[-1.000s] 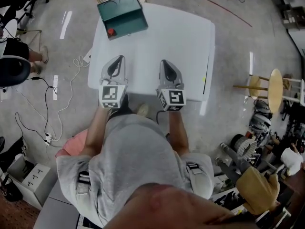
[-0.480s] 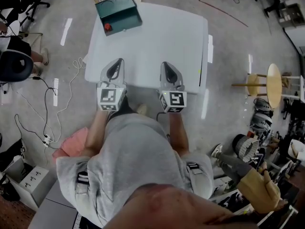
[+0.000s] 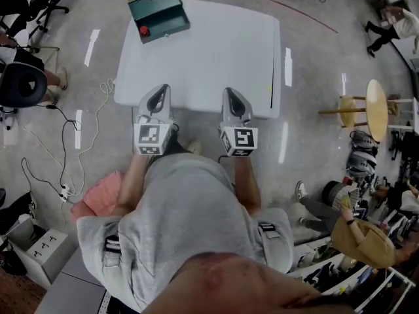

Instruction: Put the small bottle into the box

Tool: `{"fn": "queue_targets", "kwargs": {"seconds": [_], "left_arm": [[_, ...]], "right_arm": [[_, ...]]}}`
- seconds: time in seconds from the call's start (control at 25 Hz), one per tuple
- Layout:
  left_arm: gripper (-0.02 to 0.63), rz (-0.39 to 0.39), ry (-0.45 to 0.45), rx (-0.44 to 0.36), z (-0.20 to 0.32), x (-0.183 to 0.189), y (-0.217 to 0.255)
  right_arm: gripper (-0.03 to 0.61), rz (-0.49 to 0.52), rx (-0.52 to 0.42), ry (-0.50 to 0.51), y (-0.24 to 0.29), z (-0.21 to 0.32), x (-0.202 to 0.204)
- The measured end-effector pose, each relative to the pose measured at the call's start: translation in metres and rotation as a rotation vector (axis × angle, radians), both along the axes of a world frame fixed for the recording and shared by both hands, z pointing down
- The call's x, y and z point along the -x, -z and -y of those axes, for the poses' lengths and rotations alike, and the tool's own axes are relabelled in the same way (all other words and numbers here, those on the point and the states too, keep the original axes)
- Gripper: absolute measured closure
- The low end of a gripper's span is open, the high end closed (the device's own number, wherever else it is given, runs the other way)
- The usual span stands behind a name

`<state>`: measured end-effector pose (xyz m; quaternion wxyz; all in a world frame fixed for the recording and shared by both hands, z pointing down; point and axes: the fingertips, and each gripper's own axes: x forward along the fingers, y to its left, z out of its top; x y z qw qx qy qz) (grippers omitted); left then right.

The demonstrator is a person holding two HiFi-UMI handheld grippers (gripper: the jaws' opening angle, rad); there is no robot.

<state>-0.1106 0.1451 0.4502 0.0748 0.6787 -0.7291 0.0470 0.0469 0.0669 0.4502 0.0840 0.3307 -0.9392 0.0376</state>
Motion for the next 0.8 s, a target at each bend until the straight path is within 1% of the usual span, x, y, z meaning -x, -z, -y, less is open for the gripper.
{"fn": "queue_targets", "kwargs": {"seconds": [0.48, 0.8], "left_arm": [[0.601, -0.004, -0.007, 0.011, -0.021, -0.032, -0.007], [0.601, 0.014, -0.015, 0.003, -0.022, -0.037, -0.003]], "right_arm": [[0.575, -0.011, 0.016, -0.022, -0.012, -0.018, -0.038], [0.575, -0.003, 0.006, -0.007, -0.011, -0.024, -0.04]]}}
